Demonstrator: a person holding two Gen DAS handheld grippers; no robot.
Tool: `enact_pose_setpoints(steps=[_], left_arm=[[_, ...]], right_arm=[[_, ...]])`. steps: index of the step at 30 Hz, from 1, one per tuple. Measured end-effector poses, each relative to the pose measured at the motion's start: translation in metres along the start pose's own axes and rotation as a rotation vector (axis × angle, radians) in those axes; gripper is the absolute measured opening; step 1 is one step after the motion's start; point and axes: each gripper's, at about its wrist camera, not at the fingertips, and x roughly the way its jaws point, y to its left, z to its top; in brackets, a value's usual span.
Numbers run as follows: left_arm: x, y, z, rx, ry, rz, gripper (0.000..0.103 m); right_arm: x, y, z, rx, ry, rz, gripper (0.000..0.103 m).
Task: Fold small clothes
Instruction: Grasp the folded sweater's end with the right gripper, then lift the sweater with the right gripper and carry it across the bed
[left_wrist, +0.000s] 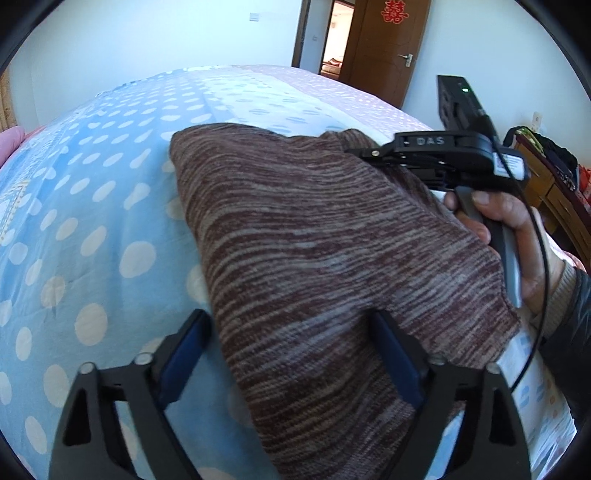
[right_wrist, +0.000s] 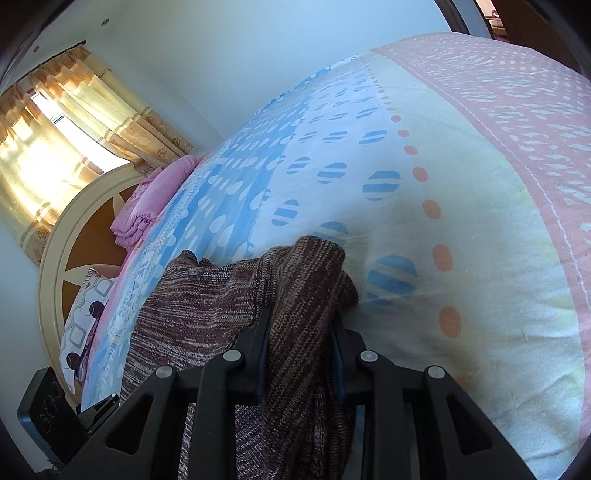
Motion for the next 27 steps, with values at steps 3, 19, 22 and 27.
enact_pose_setpoints(steps=[3,19,22,27], left_arm=[[-0.003,-0.005,-0.001,0.012,-0.005,-0.003,0.071],[-0.037,-0.03,-0.007,0.072,0.023,0.082,0.027],[-0.049,-0.034,-0.012,0.084,0.02,0.087,0.026],[-0.071,-0.036,-0.023,0.094,0.005,0.088,0.025]], right_arm=[[0.0,0.001,0.0,-0.004,-0.003,-0.009,0.027],[-0.05,0.054,-0.023,-0.079,-0.141,-0.108,0.021],[-0.061,0.071,-0.028,-0.106,-0.149,-0.102,0.021],[-0.077,0.097,-0.039,-0.132,-0.173,-0.082,0.021]])
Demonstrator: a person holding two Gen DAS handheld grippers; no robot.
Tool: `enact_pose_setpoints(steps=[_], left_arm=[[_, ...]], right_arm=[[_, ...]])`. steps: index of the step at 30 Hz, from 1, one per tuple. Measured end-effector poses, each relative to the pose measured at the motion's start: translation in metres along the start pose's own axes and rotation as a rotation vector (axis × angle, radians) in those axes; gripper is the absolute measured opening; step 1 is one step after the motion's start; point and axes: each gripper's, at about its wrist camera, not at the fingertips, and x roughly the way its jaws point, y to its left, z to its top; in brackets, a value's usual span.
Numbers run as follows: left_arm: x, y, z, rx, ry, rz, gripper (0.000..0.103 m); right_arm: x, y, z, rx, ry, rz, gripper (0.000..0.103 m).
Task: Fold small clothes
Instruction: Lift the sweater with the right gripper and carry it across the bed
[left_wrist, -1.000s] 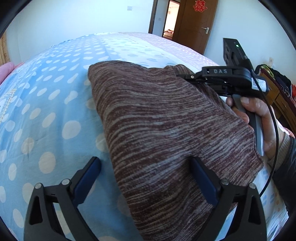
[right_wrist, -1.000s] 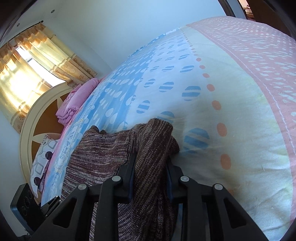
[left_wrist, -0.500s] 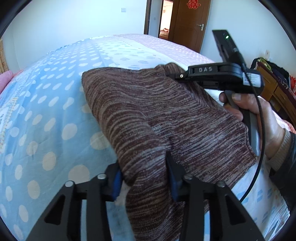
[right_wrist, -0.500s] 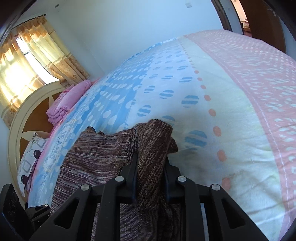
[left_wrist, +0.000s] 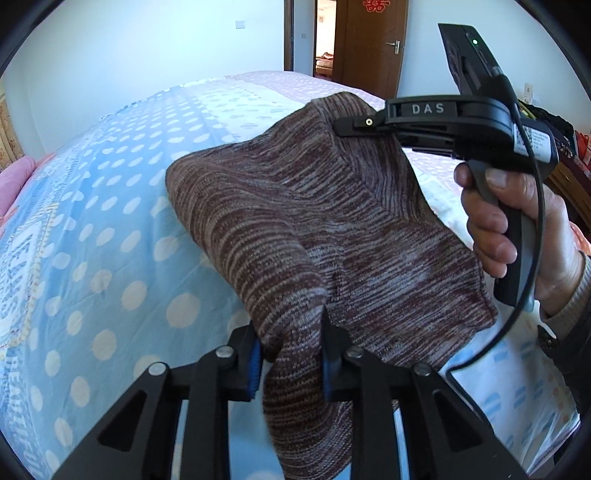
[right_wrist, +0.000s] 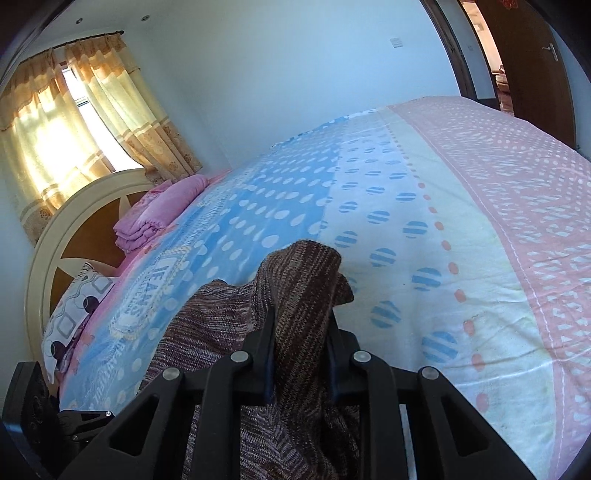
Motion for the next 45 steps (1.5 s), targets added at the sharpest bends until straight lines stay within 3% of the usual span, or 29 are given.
enact_pose_setpoints(steps=[17,29,45], left_arm=[[-0.075,0.024,-0.058,-0.048,-0.059,0.075,0.025],[-0.121,0.037,-0.102,-0.125,-0.074,0.133,0.025],[-0.151,0.069,-0.138,-0.204,-0.082,0.213,0.025]], right_arm=[[-0.016,0.097,-0.035,-0.057,-0.017,0.117,0.021],[0.004,0.156,-0.052,-0.093,0.022,0.206,0.021],[0.042,0.223,-0.067,-0.148,0.086,0.298,0.021]])
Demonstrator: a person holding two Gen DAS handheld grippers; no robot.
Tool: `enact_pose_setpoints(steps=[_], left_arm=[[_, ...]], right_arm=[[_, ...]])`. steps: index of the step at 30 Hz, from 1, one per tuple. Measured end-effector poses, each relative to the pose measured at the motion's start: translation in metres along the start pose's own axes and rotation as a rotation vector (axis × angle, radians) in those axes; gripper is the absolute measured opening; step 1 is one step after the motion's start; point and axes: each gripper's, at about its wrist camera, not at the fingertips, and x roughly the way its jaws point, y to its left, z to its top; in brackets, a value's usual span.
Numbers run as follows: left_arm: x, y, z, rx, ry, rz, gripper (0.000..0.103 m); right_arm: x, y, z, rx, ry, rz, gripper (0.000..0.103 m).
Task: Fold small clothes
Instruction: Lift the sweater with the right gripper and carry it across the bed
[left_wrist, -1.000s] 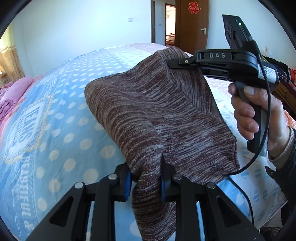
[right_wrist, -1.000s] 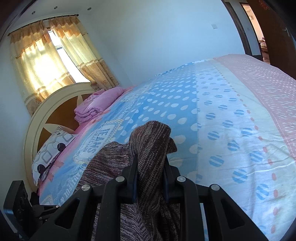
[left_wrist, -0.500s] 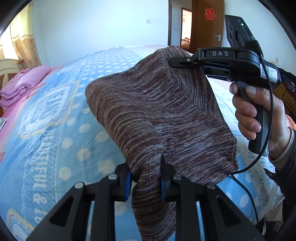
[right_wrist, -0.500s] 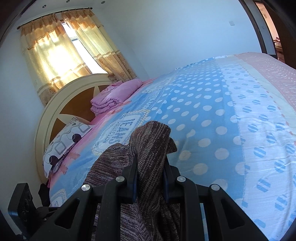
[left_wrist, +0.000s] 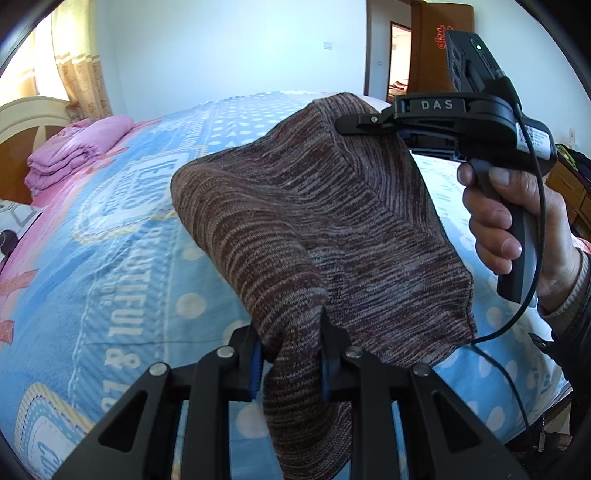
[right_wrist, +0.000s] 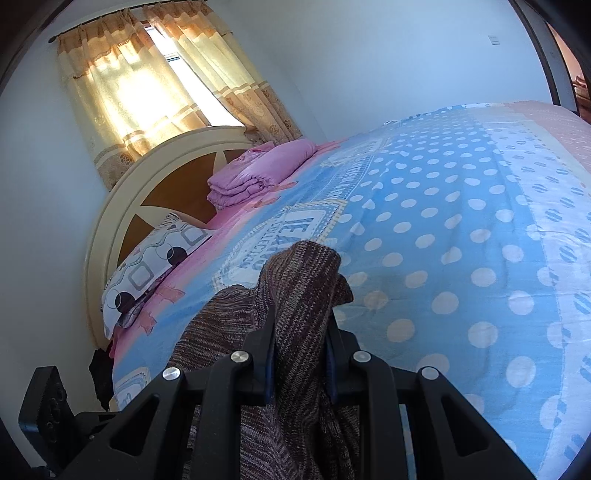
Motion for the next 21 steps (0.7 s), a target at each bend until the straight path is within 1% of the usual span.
enact_pose_setpoints(steps=[14,21], left_arm=[[-0.018,0.031,-0.019,-0.026,-0.013,0.101,0.024],[-0.016,0.053,-0.03,-0.067,-0.003,0.128,0.024]], right_arm=[[0.051,0.045,0.005,-0.057,0.065,0.054,0.021],[0.082,0.072,0.002,-0.091,0.111,0.071,0.021]])
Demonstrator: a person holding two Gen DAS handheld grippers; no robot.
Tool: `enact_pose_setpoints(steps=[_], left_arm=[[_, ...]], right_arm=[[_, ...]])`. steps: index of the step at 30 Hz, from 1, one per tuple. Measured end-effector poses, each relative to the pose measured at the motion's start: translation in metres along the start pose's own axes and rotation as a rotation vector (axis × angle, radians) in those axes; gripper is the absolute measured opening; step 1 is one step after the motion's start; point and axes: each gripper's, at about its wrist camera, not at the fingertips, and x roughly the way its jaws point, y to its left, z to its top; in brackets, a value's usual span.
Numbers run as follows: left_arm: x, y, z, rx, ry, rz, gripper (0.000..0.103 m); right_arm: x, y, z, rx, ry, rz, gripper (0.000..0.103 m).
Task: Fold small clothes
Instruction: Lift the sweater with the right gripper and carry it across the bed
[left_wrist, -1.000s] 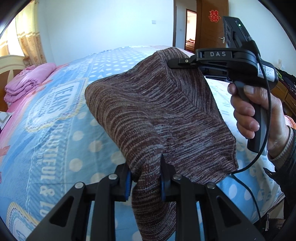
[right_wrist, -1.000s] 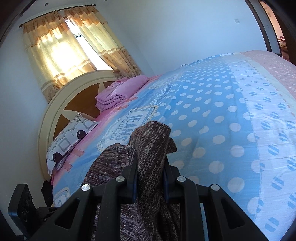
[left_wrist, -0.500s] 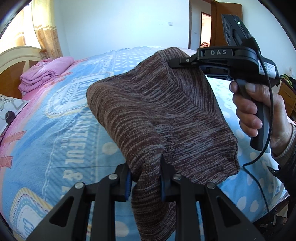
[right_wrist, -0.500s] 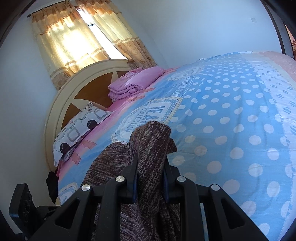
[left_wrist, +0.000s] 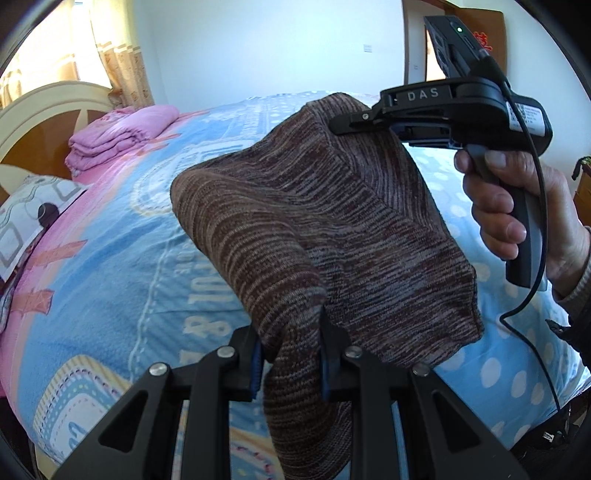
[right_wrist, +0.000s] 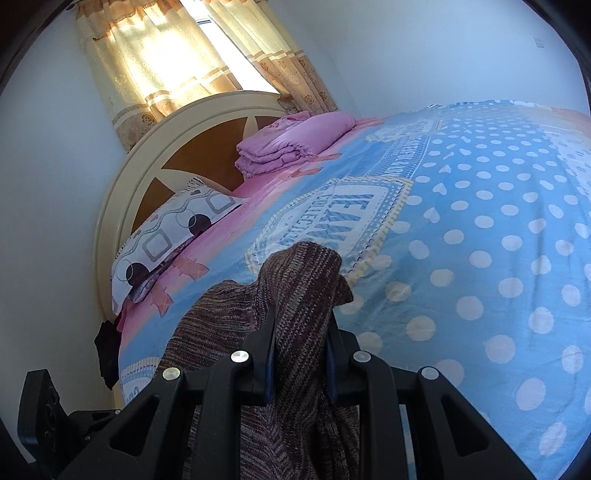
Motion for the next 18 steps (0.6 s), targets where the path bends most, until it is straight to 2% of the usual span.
enact_pose_setpoints(steps=[11,18], left_arm=[[0.003,0.013,-0.02,-0.043,0.018,0.037,0.024],[0.003,0.02,-0.025,-0.056,0.024,0.025,0.024]], right_arm=[[0.047,0.023,-0.006,-0.026,0.069,0.011,0.021],[0.059,0.03,-0.008,-0.034,0.094,0.023,0.021]])
